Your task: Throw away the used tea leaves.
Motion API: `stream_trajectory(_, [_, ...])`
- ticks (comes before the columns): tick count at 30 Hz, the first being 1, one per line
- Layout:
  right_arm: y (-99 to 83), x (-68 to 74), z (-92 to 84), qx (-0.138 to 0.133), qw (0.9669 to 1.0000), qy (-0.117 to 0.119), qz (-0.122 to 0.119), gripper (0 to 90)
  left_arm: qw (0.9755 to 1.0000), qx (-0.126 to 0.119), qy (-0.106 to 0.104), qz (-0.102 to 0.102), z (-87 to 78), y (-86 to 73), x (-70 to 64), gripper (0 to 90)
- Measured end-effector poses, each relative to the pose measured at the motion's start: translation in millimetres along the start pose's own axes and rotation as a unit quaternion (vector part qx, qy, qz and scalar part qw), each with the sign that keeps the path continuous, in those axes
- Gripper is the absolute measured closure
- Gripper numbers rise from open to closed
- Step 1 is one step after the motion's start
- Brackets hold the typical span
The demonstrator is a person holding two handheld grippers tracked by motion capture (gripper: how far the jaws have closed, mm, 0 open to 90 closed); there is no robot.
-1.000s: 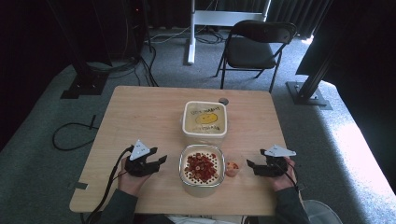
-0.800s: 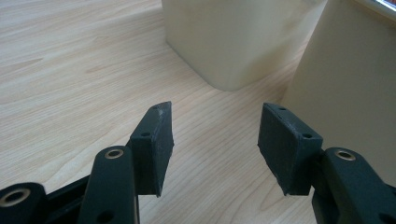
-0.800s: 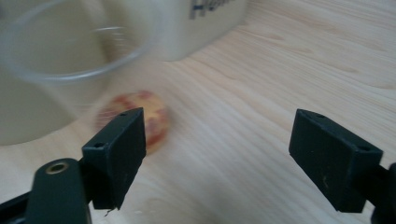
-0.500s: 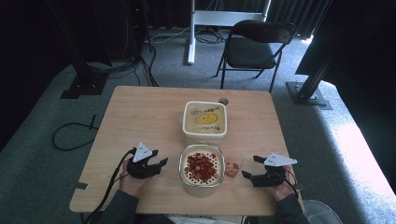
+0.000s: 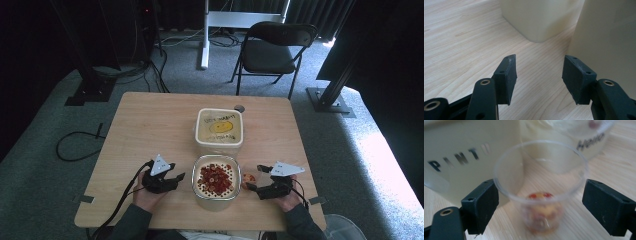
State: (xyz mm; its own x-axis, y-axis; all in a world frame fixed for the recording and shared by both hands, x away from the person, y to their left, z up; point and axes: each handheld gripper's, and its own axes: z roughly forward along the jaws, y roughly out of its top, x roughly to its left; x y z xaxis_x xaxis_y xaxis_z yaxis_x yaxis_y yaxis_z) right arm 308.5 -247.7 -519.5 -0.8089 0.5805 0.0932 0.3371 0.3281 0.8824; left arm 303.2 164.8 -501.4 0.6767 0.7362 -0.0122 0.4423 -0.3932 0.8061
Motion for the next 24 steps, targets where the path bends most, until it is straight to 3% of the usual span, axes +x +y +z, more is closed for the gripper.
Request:
stream_trajectory(11, [1.7,-5.7,16.7,-0.017,0.9993,0.030,0.013,22.6,0.9999,0.001,-0.014,0.005,0.9,-1.4,-6.3,45.9])
stream_trajectory(17, [2.7,-4.4,17.6,-0.017,0.9998,0.005,0.005,28.7,0.9991,0.000,-0.034,0.026,-4.7,-4.7,-18.6,45.8])
stream_trajectory(24, [3.7,-8.9,6.4,-0.027,0.9989,-0.034,0.014,32.8,0.9950,-0.009,-0.075,0.066,-14.3,-11.2,-34.8,44.1])
